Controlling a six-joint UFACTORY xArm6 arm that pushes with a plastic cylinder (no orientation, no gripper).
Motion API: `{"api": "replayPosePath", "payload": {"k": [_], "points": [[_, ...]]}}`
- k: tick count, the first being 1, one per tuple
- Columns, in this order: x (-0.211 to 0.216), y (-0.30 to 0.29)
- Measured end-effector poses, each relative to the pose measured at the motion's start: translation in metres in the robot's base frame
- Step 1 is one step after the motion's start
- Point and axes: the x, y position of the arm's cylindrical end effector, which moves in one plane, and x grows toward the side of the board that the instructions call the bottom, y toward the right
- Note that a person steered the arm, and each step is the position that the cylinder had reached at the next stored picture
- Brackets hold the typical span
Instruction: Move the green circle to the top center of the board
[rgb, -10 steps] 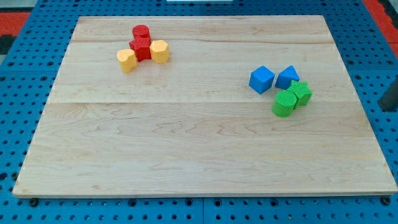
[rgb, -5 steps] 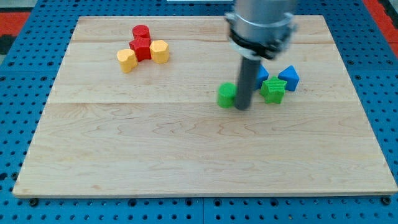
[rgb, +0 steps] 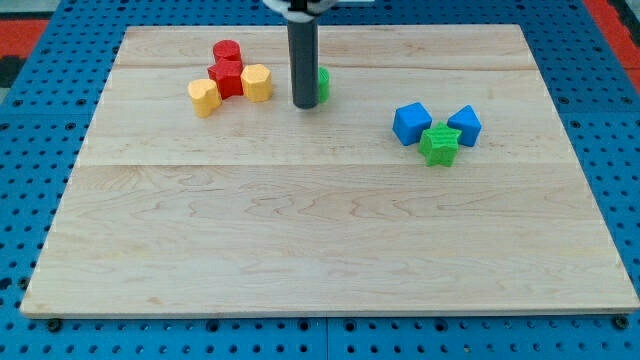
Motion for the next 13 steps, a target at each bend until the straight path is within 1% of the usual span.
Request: {"api": "replayPosePath", "payload": {"k": [1,2,3,4,5,6,7,8,9,10,12,13], "points": [[-0.045,0.034],[-0.083,0.047],[-0.095,0.048],[-0.106,0.081],[-0.130,0.122],[-0.131,0.106],[-0.131,0.038],[-0.089,0.019],[-0.025,-0.002],[-0.020,0.016],[-0.098,-0.057],[-0.131,-0.057]]}}
